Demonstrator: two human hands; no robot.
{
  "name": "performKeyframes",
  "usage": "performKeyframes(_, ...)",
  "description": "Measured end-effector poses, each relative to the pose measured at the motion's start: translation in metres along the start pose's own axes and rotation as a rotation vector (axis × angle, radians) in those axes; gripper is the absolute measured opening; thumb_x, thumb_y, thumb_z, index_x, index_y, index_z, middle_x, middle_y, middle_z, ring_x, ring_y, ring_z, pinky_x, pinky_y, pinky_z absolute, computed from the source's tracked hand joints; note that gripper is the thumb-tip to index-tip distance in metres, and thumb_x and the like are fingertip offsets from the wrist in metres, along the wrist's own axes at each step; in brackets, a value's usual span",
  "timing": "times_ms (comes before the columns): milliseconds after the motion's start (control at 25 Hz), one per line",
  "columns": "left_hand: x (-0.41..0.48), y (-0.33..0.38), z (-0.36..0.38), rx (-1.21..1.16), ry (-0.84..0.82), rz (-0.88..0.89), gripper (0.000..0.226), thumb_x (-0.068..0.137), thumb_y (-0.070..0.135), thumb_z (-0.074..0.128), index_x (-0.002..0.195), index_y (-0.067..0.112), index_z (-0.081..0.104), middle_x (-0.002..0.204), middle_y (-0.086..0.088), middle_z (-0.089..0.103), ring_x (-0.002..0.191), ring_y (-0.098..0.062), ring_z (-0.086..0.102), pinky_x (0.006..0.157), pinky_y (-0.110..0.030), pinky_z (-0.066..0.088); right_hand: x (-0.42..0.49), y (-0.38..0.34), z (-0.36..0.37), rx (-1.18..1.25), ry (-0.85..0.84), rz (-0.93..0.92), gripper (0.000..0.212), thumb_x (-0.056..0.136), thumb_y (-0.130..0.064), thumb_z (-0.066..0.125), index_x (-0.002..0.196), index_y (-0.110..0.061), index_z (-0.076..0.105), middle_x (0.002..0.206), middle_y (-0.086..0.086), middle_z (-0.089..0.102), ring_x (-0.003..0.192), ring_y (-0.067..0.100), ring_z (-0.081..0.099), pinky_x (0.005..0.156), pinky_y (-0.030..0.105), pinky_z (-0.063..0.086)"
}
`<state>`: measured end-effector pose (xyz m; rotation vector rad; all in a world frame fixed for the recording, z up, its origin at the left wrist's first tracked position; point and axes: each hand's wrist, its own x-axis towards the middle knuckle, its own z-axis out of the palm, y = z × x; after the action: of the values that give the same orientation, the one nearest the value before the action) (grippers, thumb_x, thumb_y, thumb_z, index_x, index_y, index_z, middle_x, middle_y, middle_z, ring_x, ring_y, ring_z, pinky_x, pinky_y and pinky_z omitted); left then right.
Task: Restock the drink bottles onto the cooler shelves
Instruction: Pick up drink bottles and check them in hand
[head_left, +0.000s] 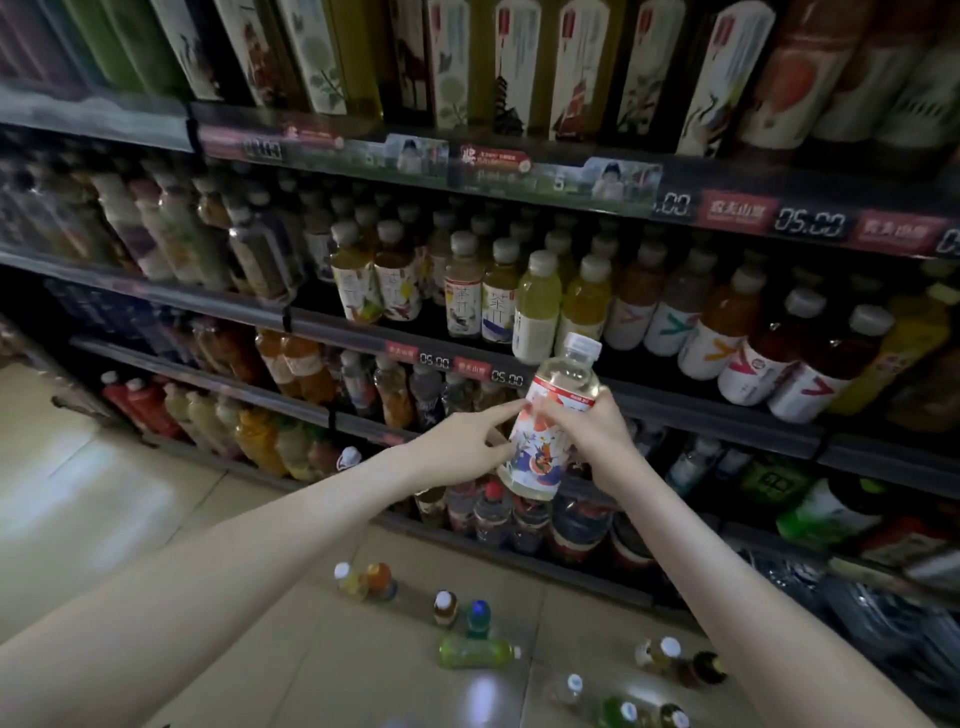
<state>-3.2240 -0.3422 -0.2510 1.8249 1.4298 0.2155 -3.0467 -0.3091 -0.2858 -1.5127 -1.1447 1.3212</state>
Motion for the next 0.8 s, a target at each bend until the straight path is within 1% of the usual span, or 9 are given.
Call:
performKeyframes(120, 0.009, -0.036, -0.021, 0.051, 0.008, -0.041, 0.063, 0.097, 0.038, 0.048, 0.149, 0.040, 0.014, 0.116, 0.001, 0.062, 0.086, -0.021, 0.064, 0.067, -0.028, 0.051, 0.018, -0.002, 0.025, 0.000, 0.018, 0.014, 0.075, 0.049, -0.049, 0.081, 0.113, -0.019, 0.055, 0.101, -0.002, 0.072, 0.090, 0.014, 0.070, 0.083, 0.041, 0.057)
performKeyframes(280, 0.034, -0.098, -0.074, 0.147, 0.189, -0.099, 0.070, 0.097, 0.031, 0.047, 0.151, 0.034, 0.002, 0.122, -0.015, 0.053, 0.075, -0.027, 0.063, 0.055, -0.030, 0.045, 0.053, -0.012, 0.071, -0.068, 0.043, 0.009, 0.062, 0.065, -0.038, 0.082, 0.116, -0.021, 0.050, 0.101, -0.005, 0.069, 0.091, 0.012, 0.067, 0.083, 0.035, 0.055)
performKeyframes(360, 0.041, -0.133, -0.098, 0.305, 0.271, -0.065, 0.072, 0.098, 0.028, 0.044, 0.151, 0.034, -0.006, 0.138, -0.018, 0.037, 0.094, -0.031, 0.059, 0.060, -0.028, 0.044, 0.069, -0.016, 0.101, -0.039, 0.075, 0.010, 0.058, 0.069, -0.032, 0.082, 0.117, -0.021, 0.051, 0.103, -0.005, 0.069, 0.095, 0.013, 0.066, 0.086, 0.035, 0.054)
performKeyframes(440, 0.047, -0.166, -0.131, 0.440, 0.310, -0.052, 0.071, 0.099, 0.026, 0.041, 0.151, 0.033, -0.007, 0.151, -0.016, 0.018, 0.122, -0.037, 0.042, 0.078, -0.033, 0.048, 0.083, -0.019, 0.133, -0.017, 0.130, 0.002, 0.058, 0.071, -0.029, 0.081, 0.120, -0.020, 0.051, 0.105, -0.006, 0.069, 0.098, 0.013, 0.065, 0.089, 0.036, 0.053)
performKeyframes(520, 0.056, -0.188, -0.171, 0.477, 0.301, -0.064, 0.068, 0.100, 0.025, 0.038, 0.151, 0.032, -0.006, 0.155, -0.016, 0.007, 0.134, -0.039, 0.028, 0.090, -0.035, 0.046, 0.094, -0.028, 0.161, -0.025, 0.188, -0.002, 0.061, 0.070, -0.031, 0.080, 0.122, -0.022, 0.050, 0.107, -0.008, 0.067, 0.101, 0.012, 0.064, 0.091, 0.035, 0.051)
performKeyframes(600, 0.071, -0.203, -0.209, 0.492, 0.326, -0.013, 0.071, 0.100, 0.024, 0.040, 0.151, 0.030, -0.010, 0.151, -0.019, 0.019, 0.123, -0.036, 0.044, 0.083, -0.033, 0.047, 0.103, -0.043, 0.187, -0.049, 0.254, -0.025, 0.061, 0.072, -0.029, 0.080, 0.123, -0.021, 0.047, 0.104, -0.010, 0.064, 0.101, 0.012, 0.062, 0.088, 0.031, 0.048)
performKeyframes(640, 0.079, -0.210, -0.225, 0.487, 0.346, 0.020, 0.075, 0.100, 0.023, 0.041, 0.150, 0.030, -0.014, 0.141, -0.021, 0.034, 0.103, -0.032, 0.057, 0.072, -0.031, 0.048, 0.107, -0.052, 0.198, -0.062, 0.285, -0.040, 0.060, 0.074, -0.026, 0.080, 0.122, -0.020, 0.045, 0.102, -0.012, 0.062, 0.100, 0.012, 0.061, 0.086, 0.029, 0.046)
performKeyframes(720, 0.095, -0.219, -0.249, 0.492, 0.346, 0.046, 0.081, 0.099, 0.022, 0.043, 0.146, 0.030, -0.023, 0.119, -0.021, 0.051, 0.067, -0.025, 0.057, 0.057, -0.033, 0.049, 0.111, -0.063, 0.217, -0.097, 0.315, -0.073, 0.061, 0.075, -0.022, 0.081, 0.122, -0.021, 0.042, 0.099, -0.013, 0.058, 0.096, 0.010, 0.057, 0.084, 0.027, 0.042)
performKeyframes(800, 0.110, -0.229, -0.258, 0.519, 0.320, 0.062, 0.086, 0.099, 0.024, 0.044, 0.142, 0.032, -0.029, 0.132, -0.026, 0.045, 0.064, -0.024, 0.058, 0.057, -0.035, 0.052, 0.113, -0.063, 0.231, -0.146, 0.335, -0.115, 0.065, 0.074, -0.020, 0.082, 0.123, -0.024, 0.039, 0.103, -0.011, 0.057, 0.096, 0.009, 0.055, 0.085, 0.026, 0.040)
